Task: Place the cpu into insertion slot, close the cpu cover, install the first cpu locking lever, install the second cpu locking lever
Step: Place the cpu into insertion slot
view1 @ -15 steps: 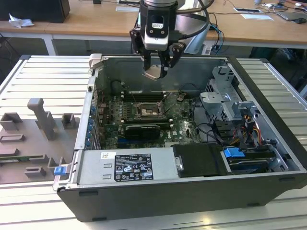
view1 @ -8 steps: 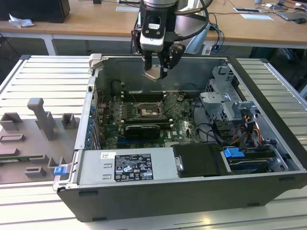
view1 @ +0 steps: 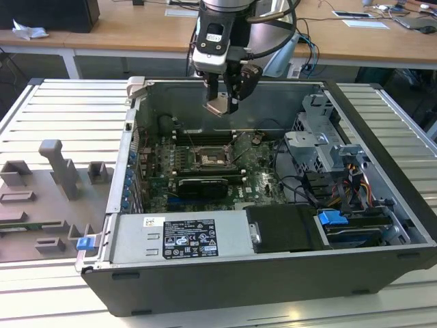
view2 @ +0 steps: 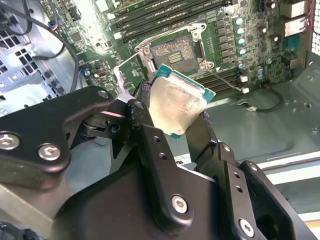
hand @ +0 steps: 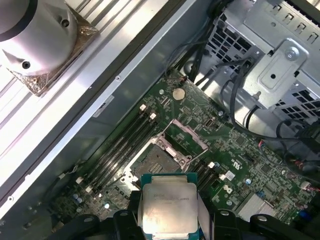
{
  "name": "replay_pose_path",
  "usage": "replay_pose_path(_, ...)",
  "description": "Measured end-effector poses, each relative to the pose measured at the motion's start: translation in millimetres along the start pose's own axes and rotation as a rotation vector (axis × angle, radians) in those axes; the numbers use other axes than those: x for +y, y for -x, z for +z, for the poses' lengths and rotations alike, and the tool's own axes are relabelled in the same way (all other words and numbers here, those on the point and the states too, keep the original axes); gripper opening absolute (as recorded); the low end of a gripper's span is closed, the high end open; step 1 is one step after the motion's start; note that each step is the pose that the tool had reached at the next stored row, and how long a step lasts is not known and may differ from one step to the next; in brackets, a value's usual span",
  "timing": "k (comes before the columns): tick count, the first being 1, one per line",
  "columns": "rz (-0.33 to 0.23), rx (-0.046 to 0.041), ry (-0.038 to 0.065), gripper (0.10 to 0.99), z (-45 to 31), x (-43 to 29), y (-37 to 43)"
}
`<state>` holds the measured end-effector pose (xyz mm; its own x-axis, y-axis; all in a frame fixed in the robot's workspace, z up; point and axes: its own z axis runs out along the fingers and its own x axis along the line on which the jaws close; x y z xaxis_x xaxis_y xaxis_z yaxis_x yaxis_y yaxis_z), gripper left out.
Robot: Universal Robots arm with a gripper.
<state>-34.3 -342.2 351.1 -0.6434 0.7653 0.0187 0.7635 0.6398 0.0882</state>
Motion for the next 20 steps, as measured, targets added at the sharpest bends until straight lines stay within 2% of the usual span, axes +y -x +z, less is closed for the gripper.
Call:
replay_pose_path(4, 0.023, -0.0020, 0.000, 0.529, 0.5, 0.0, 0.0)
replay_pose_path(16, 0.027, -0.0023, 0.000, 0.529, 5.7, -0.5, 0.1)
replay_pose_path(20, 0.074, -0.0071, 0.000, 0.529, 7.2, -0.6, 0.1)
